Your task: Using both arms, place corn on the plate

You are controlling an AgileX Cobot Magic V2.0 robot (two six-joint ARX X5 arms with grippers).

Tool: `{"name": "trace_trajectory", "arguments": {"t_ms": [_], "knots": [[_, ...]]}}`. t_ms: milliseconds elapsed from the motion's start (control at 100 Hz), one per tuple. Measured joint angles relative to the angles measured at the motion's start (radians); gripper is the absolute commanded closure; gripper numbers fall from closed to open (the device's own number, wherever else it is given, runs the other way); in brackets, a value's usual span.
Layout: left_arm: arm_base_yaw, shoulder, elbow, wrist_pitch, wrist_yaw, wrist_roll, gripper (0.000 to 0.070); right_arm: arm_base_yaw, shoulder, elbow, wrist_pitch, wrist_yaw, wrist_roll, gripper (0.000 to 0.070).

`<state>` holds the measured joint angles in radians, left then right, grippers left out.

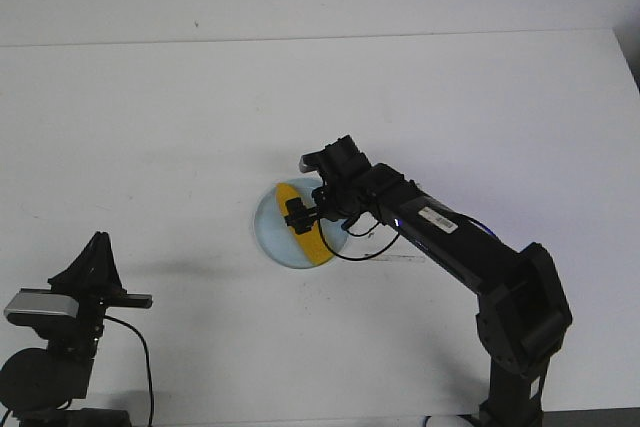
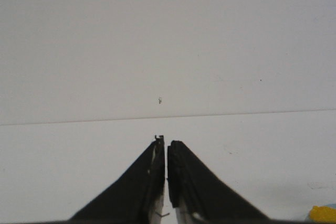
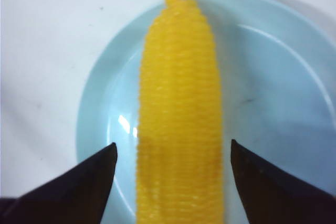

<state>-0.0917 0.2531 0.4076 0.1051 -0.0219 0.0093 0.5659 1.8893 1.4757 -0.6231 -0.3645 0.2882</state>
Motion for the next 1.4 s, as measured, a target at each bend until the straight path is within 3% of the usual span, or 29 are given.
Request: {"name": "trace_trajectory", "arguments": {"t_ms": [240,430,560,710,840,1120,1400], "knots": [[0.0,0.0,0.0,0.0,0.0,0.0,0.0699,-0.057,-0.159,0.0,0.048,0.092,-0.088,0.0233],[0.0,0.0,0.0,0.0,0.0,0.0,0.0699,-0.161,-0.305,-0.113,0.16,0.206,-0.204,0.0489],[0.0,0.0,0.0,0.0,0.0,0.0,0.0699,-0.264,-0.421,-0.272,0.3,0.214,-0.267,0.0548],[0.0,0.0,0.0,0.0,0.0,0.0,0.0699,-0.37,-0.584,-0.496,0.466,0.214,-0.323,0.0688],[0.0,0.0,0.0,0.0,0.0,0.0,0.0699,-0.461,-0.729,-0.681,0.558,0.215,-0.352,0.069],[0.0,0.0,0.0,0.0,0.0,0.0,0.0699,-0.597,-1.073,-0.983,0.562,0.219,-0.363,0.069],[0.0,0.0,0.0,0.0,0.0,0.0,0.0699,-0.605,-1.448,-1.066,0.472,0.215,-0.363,0.069]]}}
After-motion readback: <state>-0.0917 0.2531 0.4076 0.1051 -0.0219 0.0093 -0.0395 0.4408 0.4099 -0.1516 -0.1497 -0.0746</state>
